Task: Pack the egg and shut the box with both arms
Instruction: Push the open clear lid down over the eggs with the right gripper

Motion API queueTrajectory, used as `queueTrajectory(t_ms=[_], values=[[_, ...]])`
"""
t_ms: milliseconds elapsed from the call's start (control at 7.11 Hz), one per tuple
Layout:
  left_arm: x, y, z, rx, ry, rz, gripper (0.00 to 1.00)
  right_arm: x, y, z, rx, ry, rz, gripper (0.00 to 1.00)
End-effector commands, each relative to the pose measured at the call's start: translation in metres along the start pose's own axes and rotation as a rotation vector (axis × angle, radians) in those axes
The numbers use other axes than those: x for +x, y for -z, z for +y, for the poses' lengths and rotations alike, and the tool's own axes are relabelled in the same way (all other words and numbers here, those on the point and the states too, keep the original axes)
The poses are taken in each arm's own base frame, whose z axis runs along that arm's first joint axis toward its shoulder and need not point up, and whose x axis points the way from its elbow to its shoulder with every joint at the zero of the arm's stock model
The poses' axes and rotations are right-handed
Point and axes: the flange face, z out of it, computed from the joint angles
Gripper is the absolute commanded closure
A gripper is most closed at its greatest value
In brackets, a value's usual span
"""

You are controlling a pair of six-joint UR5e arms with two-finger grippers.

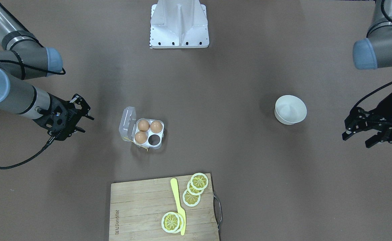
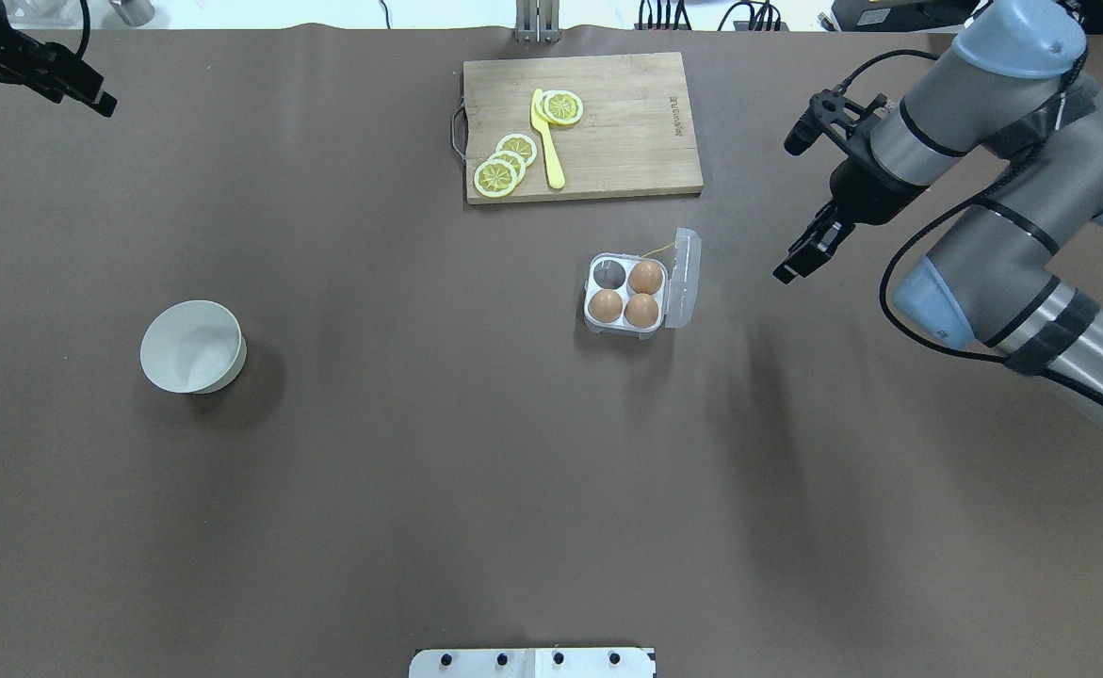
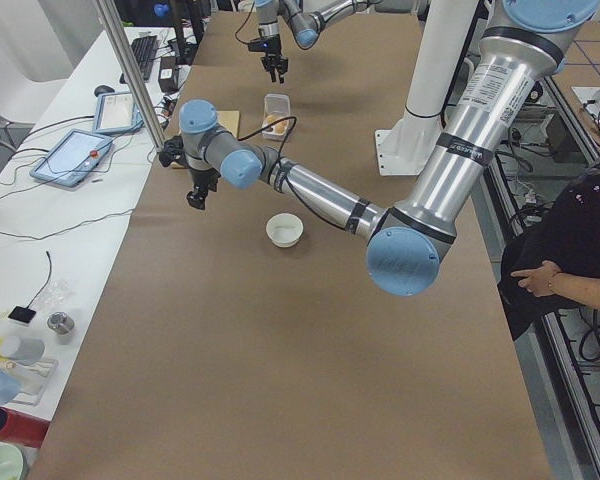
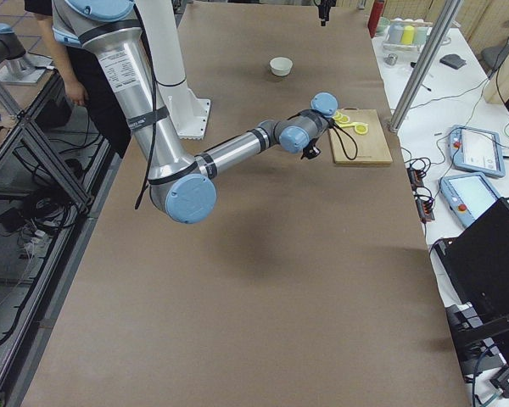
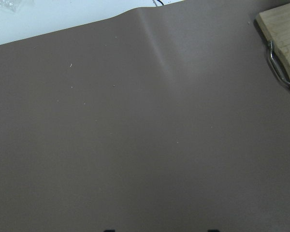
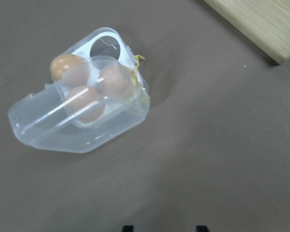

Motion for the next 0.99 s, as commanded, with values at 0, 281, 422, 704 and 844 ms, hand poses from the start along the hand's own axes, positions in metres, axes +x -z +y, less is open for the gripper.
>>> queueTrajectory(t_ms=[0,281,422,704,844], values=[[-0.008,0.000,0.006,-0.001,-0.004,-0.003,0.29,-0.025,-0.017,-0.017,0.009,0.062,-0.020,0.47],[-0.015,-0.003,0.013,-0.009,-0.021,-0.005,0.29,-0.051,-0.023,-0.046,0.025,0.107,-0.026,0.47],[-0.016,-0.003,0.013,-0.010,-0.021,-0.006,0.29,-0.065,-0.026,-0.062,0.035,0.131,-0.016,0.47],[-0.017,-0.004,0.014,-0.012,-0.019,-0.006,0.29,-0.076,-0.030,-0.085,0.046,0.153,0.022,0.47],[-0.017,-0.004,0.014,-0.012,-0.019,-0.006,0.29,-0.078,-0.033,-0.099,0.046,0.158,0.019,0.46]])
